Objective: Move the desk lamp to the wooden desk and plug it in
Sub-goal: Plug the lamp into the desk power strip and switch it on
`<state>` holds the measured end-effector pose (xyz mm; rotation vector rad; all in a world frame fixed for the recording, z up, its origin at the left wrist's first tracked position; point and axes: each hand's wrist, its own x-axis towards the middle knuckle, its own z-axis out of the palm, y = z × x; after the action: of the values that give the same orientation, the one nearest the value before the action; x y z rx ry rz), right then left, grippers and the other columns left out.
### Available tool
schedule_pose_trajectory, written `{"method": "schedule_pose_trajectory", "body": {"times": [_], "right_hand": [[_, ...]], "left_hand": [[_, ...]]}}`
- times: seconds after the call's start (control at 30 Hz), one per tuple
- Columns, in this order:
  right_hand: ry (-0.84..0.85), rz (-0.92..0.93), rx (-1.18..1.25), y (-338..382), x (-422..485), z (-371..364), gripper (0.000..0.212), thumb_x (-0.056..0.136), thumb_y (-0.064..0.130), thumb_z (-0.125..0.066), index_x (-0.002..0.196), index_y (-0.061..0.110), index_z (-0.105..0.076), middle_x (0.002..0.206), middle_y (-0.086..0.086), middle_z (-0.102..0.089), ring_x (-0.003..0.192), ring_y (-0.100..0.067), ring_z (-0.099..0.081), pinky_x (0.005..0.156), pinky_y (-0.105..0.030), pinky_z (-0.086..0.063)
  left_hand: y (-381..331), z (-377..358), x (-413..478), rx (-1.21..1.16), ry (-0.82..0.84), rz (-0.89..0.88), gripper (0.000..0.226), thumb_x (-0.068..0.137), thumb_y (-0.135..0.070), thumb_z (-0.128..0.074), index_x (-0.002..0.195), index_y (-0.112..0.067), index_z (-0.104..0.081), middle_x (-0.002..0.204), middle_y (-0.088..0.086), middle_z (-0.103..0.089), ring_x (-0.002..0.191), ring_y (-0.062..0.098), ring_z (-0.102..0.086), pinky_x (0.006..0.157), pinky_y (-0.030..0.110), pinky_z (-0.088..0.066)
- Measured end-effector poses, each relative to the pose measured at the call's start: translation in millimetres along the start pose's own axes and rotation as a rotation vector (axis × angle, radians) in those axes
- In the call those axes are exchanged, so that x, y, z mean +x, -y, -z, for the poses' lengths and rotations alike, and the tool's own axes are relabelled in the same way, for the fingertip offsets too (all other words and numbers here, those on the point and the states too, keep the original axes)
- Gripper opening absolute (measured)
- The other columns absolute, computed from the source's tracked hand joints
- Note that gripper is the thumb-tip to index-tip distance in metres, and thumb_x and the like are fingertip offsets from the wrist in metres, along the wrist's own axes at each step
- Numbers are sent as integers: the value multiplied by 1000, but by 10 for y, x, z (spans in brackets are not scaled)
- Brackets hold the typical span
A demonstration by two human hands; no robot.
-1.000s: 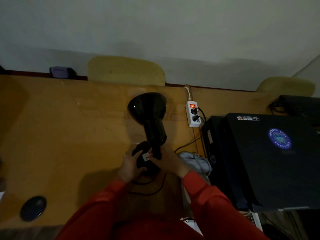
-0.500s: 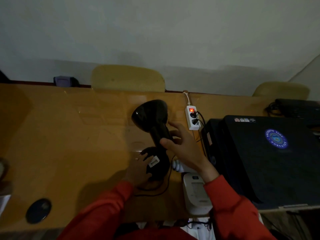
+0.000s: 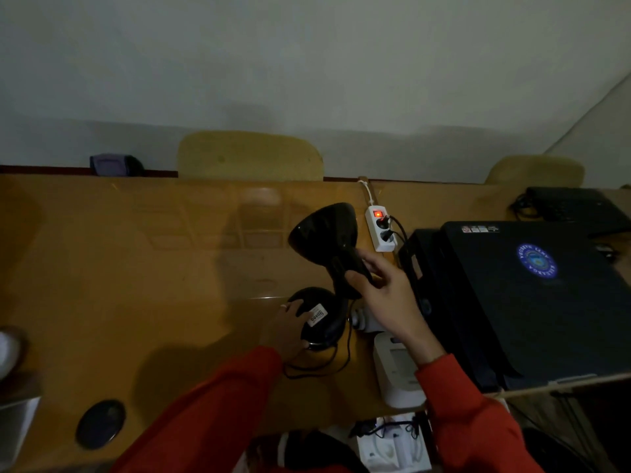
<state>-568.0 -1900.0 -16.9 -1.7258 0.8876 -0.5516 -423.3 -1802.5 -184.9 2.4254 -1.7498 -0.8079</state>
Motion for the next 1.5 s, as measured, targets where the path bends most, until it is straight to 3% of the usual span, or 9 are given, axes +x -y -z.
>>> {"method": "schedule_pose_trajectory", "body": {"times": [0.17, 0.27, 0.33, 0.43, 0.5, 0.93, 1.17, 1.5], "right_hand": [[-11, 61, -184, 53, -90, -34, 41, 88, 27, -61, 128, 29, -51, 109, 9, -65, 100, -1, -61, 84, -22, -51], [-49, 131, -324, 121, -87, -170, 52, 91, 29, -57, 138, 23, -37, 102, 12, -58, 94, -6, -56, 72, -3, -45], [-47, 164, -339, 182, -69, -255, 59, 91, 30, -57, 142, 24, -28, 101, 13, -52, 94, -7, -54, 69, -2, -43], [-37, 195, -398, 241, -55, -310, 76, 85, 39, -65, 146, 22, -23, 125, -4, -52, 112, -16, -52, 91, -26, -48], [-44, 213, -451, 237, -43, -303, 82, 82, 37, -69, 147, 19, -23, 127, -10, -53, 115, -21, -53, 94, -30, -47], [-57, 257, -560, 203, -15, -252, 81, 86, 33, -65, 150, 14, -19, 116, -16, -54, 105, -26, -54, 82, -24, -43], [11, 266, -618, 224, 35, -262, 83, 91, 34, -58, 151, 15, -5, 117, -18, -57, 103, -27, -58, 85, -42, -53], [63, 178, -679, 250, 153, -263, 80, 92, 36, -54, 151, 20, -3, 113, -18, -56, 96, -28, -59, 78, -40, -54]], "left_hand": [[43, -44, 8, 6, 11, -23, 68, 86, -35, -61, 145, -25, -27, 159, 8, -10, 142, 38, -16, 113, 52, -31], [42, -88, 10, 35, 18, -9, 69, 88, -37, -58, 146, -26, -22, 160, 7, -8, 143, 38, -15, 112, 51, -32], [36, -104, 24, 52, 21, -12, 70, 88, -38, -57, 147, -26, -20, 161, 8, -7, 143, 37, -15, 112, 52, -32], [23, -113, 37, 87, 7, -10, 70, 89, -39, -57, 147, -26, -20, 161, 6, -4, 143, 37, -16, 111, 51, -34], [18, -119, 36, 112, 5, -13, 70, 89, -39, -56, 147, -25, -19, 162, 4, 0, 144, 37, -15, 111, 50, -34], [22, -135, 107, 195, 63, -4, 73, 90, -40, -55, 148, -25, -13, 162, 1, 6, 145, 35, -12, 113, 50, -29], [4, -100, 139, 217, 82, 12, 76, 88, -37, -59, 147, -25, -14, 162, 3, 3, 144, 39, -14, 112, 53, -26], [-12, -135, 140, 215, 86, 36, 75, 89, -35, -58, 147, -27, -12, 162, 3, 8, 145, 39, -10, 112, 53, -27]]}}
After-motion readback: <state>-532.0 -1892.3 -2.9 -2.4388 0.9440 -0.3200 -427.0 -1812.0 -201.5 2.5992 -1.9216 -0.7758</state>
